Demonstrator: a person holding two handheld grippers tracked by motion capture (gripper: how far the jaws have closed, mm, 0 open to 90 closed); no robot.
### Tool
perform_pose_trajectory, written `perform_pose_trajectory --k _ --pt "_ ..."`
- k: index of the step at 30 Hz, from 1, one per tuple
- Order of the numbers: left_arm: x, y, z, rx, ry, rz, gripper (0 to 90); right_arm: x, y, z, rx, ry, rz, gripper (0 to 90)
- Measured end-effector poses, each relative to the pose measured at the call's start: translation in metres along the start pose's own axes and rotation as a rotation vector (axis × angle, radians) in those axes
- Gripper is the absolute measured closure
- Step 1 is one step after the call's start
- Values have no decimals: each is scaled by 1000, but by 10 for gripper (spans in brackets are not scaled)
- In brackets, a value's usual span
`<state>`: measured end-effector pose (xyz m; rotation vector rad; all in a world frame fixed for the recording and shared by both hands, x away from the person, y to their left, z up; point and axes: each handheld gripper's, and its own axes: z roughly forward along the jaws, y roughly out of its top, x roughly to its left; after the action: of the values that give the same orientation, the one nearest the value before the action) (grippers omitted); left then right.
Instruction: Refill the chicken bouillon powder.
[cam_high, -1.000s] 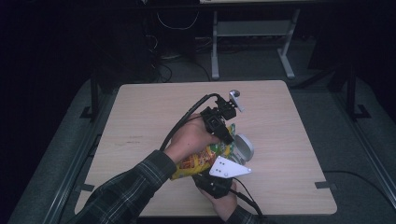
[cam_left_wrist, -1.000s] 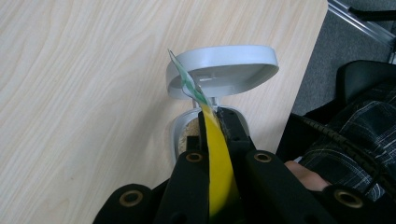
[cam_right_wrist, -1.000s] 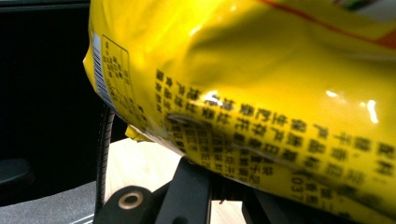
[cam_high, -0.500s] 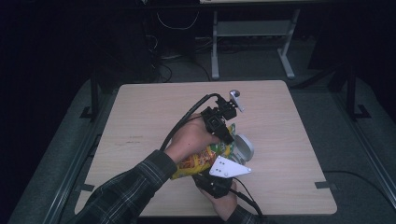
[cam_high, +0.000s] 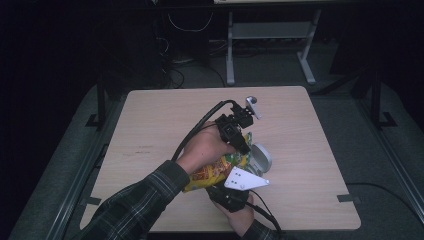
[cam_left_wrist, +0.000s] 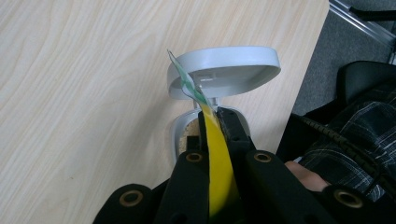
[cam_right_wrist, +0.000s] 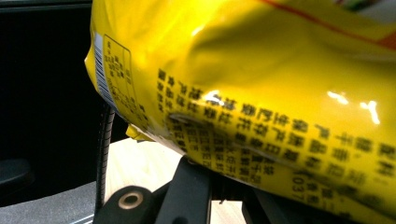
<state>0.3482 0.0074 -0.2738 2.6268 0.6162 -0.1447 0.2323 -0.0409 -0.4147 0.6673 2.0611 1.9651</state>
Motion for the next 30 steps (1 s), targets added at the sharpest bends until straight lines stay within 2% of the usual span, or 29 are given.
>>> perform_pose_trajectory --k 30 --pt "-1 1 2 8 5 -4 899 0 0 0 -10 5 11 900"
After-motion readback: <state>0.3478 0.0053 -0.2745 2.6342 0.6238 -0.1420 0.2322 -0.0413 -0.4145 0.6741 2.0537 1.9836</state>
